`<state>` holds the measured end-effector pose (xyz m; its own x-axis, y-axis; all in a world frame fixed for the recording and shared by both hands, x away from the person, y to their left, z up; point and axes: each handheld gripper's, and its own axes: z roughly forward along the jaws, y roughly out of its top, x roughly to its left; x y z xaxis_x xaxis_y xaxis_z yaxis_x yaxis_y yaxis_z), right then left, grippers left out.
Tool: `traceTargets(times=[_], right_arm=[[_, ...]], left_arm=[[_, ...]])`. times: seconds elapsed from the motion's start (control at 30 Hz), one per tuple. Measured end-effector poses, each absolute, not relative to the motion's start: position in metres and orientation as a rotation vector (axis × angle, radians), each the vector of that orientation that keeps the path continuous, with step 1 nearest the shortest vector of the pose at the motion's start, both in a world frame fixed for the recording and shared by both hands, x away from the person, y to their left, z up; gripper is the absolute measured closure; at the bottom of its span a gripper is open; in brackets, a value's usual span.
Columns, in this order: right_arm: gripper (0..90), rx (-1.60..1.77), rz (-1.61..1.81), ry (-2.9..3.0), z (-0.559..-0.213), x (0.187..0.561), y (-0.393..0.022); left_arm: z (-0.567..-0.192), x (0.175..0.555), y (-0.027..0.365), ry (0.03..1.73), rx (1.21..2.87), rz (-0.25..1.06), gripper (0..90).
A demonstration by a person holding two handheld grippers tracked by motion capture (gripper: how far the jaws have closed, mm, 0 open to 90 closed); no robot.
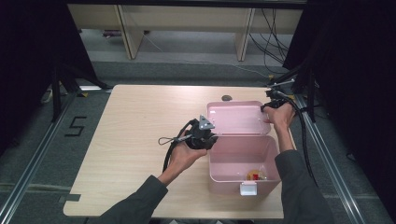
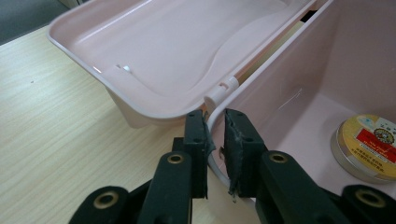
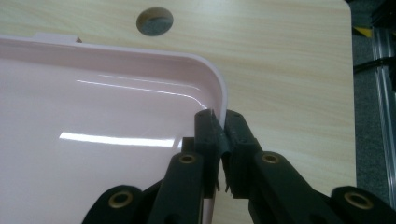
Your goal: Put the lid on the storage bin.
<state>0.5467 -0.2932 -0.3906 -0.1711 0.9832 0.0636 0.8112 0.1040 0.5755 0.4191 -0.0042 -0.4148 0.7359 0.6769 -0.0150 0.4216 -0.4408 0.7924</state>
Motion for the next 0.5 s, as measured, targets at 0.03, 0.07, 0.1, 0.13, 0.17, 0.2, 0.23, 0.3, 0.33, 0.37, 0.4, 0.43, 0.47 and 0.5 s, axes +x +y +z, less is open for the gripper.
traceTargets(times=[0.03, 0.07, 0.1, 0.13, 0.17, 0.2, 0.23, 0.3, 0.33, 0.37, 0.4, 0.43, 0.47, 0.5], right_arm=[[85.8, 1.762, 0.712, 2.052, -0.391, 0.547, -0.293], [86.0, 1.747, 0.721, 2.049, -0.388, 0.545, -0.293], [86.2, 1.698, 0.724, 2.063, -0.385, 0.545, -0.296], [86.2, 1.744, 0.758, 2.036, -0.383, 0.543, -0.294], [86.2, 1.744, 0.758, 2.036, -0.383, 0.543, -0.294], [86.3, 1.688, 0.755, 2.045, -0.380, 0.542, -0.298], [86.4, 1.707, 0.781, 2.013, -0.378, 0.540, -0.296], [86.4, 1.670, 0.790, 2.023, -0.375, 0.539, -0.299], [86.4, 1.680, 0.793, 2.012, -0.373, 0.536, -0.298], [86.5, 1.644, 0.802, 2.011, -0.369, 0.533, -0.301], [86.5, 1.659, 0.819, 1.999, -0.366, 0.531, -0.301], [86.5, 1.659, 0.819, 1.999, -0.366, 0.531, -0.301], [86.7, 1.662, 0.837, 1.991, -0.362, 0.527, -0.302], [86.7, 1.629, 0.849, 1.982, -0.361, 0.526, -0.304]], left_arm=[[-0.415, 0.419, -0.004, 0.827, 2.098, 0.388, 79.0], [-0.415, 0.419, -0.004, 0.825, 2.098, 0.388, 79.0], [-0.415, 0.419, -0.004, 0.828, 2.094, 0.387, 79.0], [-0.415, 0.419, -0.004, 0.828, 2.095, 0.389, 79.0], [-0.415, 0.419, -0.004, 0.828, 2.095, 0.389, 79.0], [-0.415, 0.419, -0.004, 0.828, 2.093, 0.388, 79.0], [-0.415, 0.419, -0.004, 0.828, 2.093, 0.388, 79.0], [-0.415, 0.419, -0.004, 0.827, 2.093, 0.388, 79.0], [-0.415, 0.419, -0.004, 0.827, 2.091, 0.387, 79.0], [-0.415, 0.419, -0.004, 0.822, 2.089, 0.383, 79.0], [-0.416, 0.418, -0.005, 0.827, 2.080, 0.382, 79.0], [-0.416, 0.418, -0.005, 0.827, 2.080, 0.382, 79.0], [-0.416, 0.418, -0.005, 0.823, 2.087, 0.384, 78.9], [-0.416, 0.418, -0.005, 0.824, 2.085, 0.384, 79.0]])
